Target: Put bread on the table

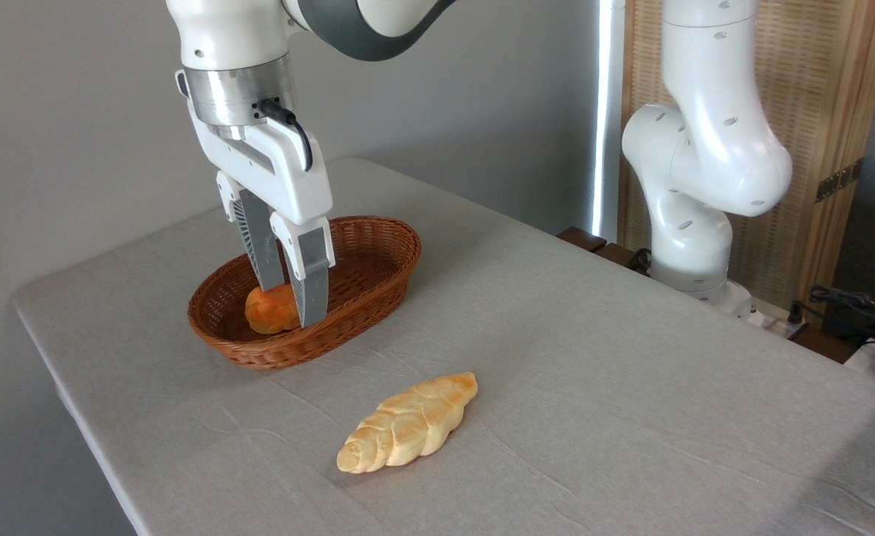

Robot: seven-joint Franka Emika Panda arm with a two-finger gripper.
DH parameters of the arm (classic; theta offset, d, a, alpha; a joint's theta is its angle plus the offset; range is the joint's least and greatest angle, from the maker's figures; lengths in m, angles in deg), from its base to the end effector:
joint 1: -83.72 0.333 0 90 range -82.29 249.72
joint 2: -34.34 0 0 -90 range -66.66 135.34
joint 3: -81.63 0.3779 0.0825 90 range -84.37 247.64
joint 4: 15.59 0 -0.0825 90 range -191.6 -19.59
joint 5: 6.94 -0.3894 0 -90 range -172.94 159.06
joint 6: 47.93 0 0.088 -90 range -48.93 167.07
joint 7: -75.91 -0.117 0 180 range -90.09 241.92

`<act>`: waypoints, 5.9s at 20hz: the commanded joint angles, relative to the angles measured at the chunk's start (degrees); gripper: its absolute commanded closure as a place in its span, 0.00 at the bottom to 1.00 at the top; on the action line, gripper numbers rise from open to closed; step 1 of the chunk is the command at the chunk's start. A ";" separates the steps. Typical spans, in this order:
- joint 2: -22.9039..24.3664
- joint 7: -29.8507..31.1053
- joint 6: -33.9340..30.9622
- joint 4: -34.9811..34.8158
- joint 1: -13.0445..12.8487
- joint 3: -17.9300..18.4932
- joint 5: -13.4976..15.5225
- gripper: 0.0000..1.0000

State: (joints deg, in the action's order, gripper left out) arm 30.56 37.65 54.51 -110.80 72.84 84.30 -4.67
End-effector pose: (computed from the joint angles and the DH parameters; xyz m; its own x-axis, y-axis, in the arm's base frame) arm 0.5928 -0.0903 0.6139 0.6920 -0.7185 0.0695 -0.7198 -0.6941 -0.0089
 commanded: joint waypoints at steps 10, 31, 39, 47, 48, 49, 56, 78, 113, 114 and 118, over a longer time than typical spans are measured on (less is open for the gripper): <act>0.36 0.56 -1.02 0.46 0.06 0.58 0.63 0.00; 0.88 0.73 -0.05 -1.20 0.06 -2.57 0.72 0.00; 1.86 5.83 3.01 -8.05 -0.12 -11.28 5.63 0.00; -0.69 10.58 19.10 -15.01 -0.20 -14.89 11.34 0.00; -0.96 10.49 19.55 -15.01 -0.29 -14.89 11.44 0.00; -1.48 10.23 19.64 -15.01 -0.29 -14.89 11.27 0.00; -5.97 10.49 24.56 -14.48 -1.61 -15.06 11.00 0.00; -1.93 9.70 20.27 -14.22 -1.17 -14.54 9.24 0.60; 10.20 -30.46 0.04 -26.96 -1.17 4.98 -1.66 0.00; 10.20 -30.46 0.04 -26.96 -1.17 4.98 -1.66 0.00; 10.82 -29.94 0.13 -26.09 -1.17 4.98 -1.57 0.00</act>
State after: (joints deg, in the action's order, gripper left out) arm 40.58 8.13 53.88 -137.51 72.08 88.88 -5.38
